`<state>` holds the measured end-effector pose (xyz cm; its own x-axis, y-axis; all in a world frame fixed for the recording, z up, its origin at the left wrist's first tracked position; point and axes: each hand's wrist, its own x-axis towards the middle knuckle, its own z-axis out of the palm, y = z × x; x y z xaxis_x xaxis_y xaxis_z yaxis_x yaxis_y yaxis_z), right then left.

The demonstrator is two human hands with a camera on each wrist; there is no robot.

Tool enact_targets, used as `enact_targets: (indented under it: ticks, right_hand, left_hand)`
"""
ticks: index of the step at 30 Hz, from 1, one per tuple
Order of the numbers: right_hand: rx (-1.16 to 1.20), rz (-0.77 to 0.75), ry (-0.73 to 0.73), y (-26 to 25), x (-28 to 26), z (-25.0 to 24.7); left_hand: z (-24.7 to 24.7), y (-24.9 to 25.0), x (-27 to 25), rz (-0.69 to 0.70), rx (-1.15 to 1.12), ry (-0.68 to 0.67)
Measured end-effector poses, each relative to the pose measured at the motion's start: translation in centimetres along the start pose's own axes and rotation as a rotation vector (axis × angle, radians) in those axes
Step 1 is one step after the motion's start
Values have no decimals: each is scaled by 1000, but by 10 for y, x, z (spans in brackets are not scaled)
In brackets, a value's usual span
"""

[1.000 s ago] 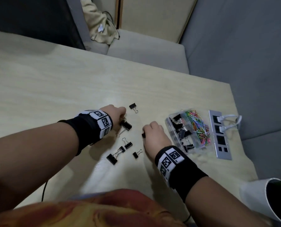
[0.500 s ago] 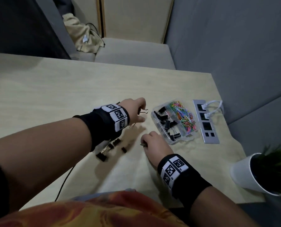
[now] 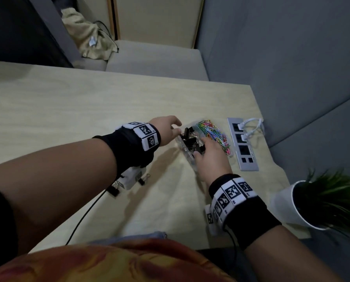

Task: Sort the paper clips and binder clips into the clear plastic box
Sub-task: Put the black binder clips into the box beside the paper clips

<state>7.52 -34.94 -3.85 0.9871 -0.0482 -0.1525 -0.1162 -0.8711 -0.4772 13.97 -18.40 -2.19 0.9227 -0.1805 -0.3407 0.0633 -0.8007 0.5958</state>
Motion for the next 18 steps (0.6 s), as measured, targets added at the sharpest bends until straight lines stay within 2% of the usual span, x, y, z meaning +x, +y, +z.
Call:
enact_targets:
  ticks: [3, 6, 8, 13, 16, 18]
  right_hand:
    - [-56, -174, 1, -13, -14, 17]
    - [-156, -325, -194, -34, -34, 43]
    - [-219, -356, -297, -39, -38, 52]
    - [-309, -498, -375, -66, -41, 74]
    - [-333, -556, -410, -77, -39, 86]
    - [-372, -580, -435, -79, -38, 93]
  left_hand:
    - [-17, -27, -14, -62, 167, -45]
    - [-36, -63, -38, -161, 483, -152]
    - [-38, -75, -49, -212, 599, -232]
    - [-21, -109, -87, -282, 697, -344]
    - [-3, -123, -93, -264, 710, -292]
    - [1, -126, -92, -240, 641, -228]
